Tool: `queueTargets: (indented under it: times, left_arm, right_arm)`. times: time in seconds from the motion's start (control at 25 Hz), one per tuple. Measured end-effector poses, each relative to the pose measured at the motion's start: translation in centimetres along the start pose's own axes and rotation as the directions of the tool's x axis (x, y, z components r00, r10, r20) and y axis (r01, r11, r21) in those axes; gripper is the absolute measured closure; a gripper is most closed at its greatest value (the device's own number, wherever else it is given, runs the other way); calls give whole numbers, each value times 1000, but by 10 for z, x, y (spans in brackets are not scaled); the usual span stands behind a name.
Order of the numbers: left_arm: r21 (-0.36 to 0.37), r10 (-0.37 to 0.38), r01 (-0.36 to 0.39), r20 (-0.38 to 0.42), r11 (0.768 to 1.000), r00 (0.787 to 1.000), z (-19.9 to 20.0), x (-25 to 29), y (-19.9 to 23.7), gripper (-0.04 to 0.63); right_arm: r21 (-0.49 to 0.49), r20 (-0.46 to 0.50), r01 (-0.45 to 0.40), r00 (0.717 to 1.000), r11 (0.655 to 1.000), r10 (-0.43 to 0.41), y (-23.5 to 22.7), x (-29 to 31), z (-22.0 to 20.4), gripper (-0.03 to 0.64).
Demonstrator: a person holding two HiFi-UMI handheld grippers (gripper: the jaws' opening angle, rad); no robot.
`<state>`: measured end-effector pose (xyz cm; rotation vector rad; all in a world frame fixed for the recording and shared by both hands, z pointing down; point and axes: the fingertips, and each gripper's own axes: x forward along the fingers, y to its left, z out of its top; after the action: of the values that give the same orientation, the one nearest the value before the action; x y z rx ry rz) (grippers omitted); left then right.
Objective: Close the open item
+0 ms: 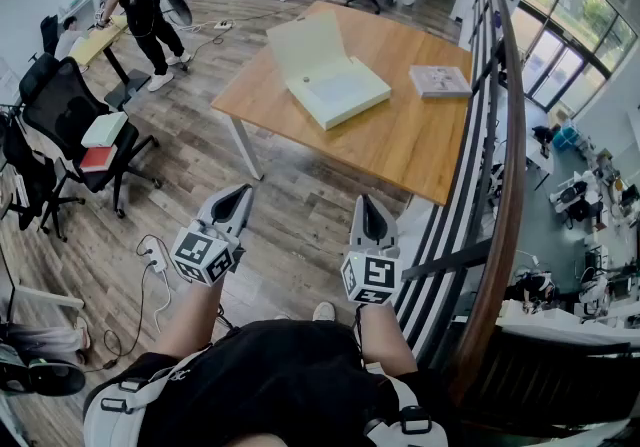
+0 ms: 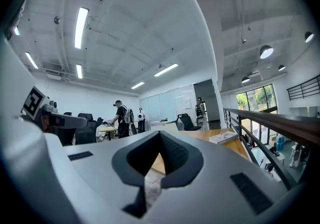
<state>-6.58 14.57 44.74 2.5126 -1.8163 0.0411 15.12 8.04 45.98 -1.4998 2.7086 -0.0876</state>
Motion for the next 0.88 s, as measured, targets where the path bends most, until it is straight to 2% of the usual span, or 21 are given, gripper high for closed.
queueTargets:
  times: [0.2, 0.88]
  left_arm:
    - [5, 4, -4, -6, 1000, 1000, -1, 11, -14, 595]
    - [22, 21, -21, -34, 1000, 999, -6, 45, -35, 595]
  right_arm:
    - [0, -3, 21, 1000, 1000, -21, -21, -2, 1, 612]
    - [2, 0, -7, 1000, 1000, 7, -54, 2, -2, 612]
